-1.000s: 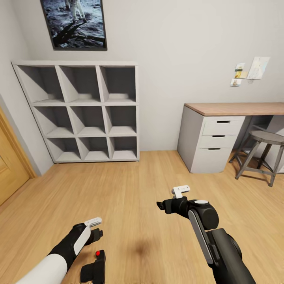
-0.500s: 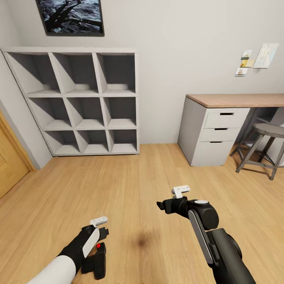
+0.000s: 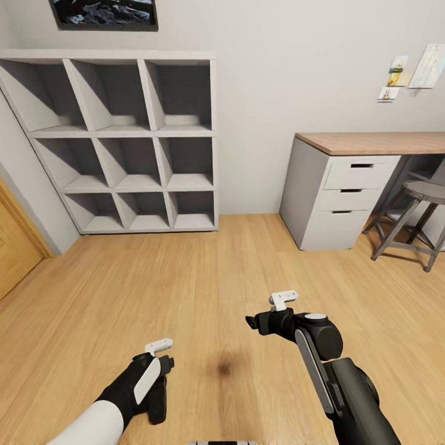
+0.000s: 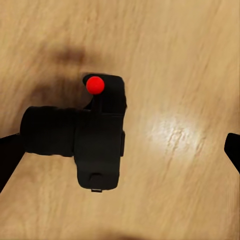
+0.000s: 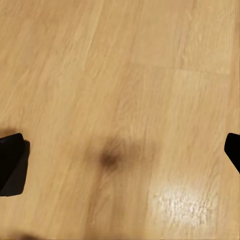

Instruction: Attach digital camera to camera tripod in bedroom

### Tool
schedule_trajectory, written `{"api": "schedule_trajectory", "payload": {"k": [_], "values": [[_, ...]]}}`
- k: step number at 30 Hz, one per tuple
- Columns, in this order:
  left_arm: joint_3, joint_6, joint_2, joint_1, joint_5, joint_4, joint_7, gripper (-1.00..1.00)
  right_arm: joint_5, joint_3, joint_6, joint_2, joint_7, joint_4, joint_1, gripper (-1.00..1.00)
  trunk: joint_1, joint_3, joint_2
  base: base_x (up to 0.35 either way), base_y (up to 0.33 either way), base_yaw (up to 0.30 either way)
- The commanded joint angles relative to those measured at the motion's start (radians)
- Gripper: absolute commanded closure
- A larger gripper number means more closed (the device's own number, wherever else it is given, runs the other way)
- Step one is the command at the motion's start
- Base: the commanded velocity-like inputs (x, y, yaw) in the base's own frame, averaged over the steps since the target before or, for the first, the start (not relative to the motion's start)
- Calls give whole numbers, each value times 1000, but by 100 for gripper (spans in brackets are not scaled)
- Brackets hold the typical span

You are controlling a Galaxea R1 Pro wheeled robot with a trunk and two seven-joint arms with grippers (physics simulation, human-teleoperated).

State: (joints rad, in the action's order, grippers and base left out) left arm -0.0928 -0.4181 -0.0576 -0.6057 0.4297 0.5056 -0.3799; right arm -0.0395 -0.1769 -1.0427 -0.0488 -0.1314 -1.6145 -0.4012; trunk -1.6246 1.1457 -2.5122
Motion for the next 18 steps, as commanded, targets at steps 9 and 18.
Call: {"api": "schedule_trajectory", "payload": {"k": [9, 18], "values": [[-7, 20, -2, 0, 11, 1, -6, -100, -4, 0, -4, 0, 0, -1, 0, -100, -4, 36, -3, 0, 0, 0], [-7, 22, -2, 0, 11, 1, -4, -100, -2, 0, -4, 0, 0, -1, -1, -100, -8, 71, -5, 0, 0, 0]]}}
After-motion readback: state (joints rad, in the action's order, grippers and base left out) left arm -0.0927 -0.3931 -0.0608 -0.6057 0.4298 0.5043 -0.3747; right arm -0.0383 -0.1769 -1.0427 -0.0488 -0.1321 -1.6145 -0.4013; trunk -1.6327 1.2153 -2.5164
